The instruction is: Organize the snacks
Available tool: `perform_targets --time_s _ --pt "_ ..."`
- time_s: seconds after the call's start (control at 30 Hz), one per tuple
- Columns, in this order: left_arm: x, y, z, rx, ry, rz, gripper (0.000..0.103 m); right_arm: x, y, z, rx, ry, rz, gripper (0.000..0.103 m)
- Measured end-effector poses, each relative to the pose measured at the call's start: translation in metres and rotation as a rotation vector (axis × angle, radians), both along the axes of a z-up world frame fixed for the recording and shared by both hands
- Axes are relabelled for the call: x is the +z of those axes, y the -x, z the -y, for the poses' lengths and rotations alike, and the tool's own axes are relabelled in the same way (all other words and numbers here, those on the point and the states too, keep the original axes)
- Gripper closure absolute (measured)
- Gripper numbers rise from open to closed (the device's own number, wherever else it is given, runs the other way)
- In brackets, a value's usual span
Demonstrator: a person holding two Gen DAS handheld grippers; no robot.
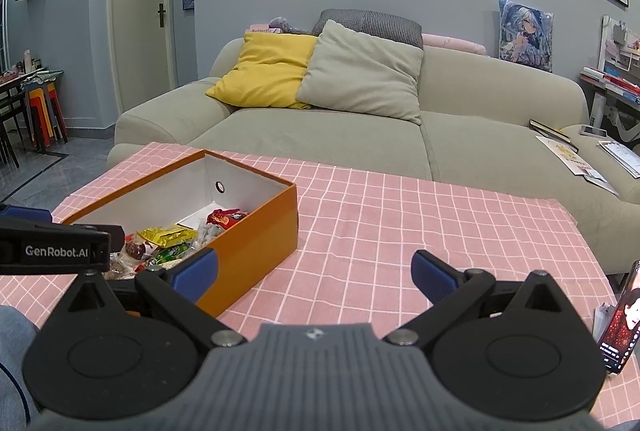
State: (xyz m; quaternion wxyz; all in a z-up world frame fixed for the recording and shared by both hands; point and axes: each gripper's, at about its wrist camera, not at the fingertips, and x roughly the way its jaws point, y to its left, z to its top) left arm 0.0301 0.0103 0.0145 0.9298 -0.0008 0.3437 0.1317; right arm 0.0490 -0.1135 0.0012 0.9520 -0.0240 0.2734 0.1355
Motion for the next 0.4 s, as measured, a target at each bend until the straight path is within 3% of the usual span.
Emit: perform_targets --time_s 0.4 --pt "0.0045 0.0027 0.0007 -0.001 -0.001 0.022 0.004 0.0009 0.0 -0.0005 0.004 -0.001 0.003 0.004"
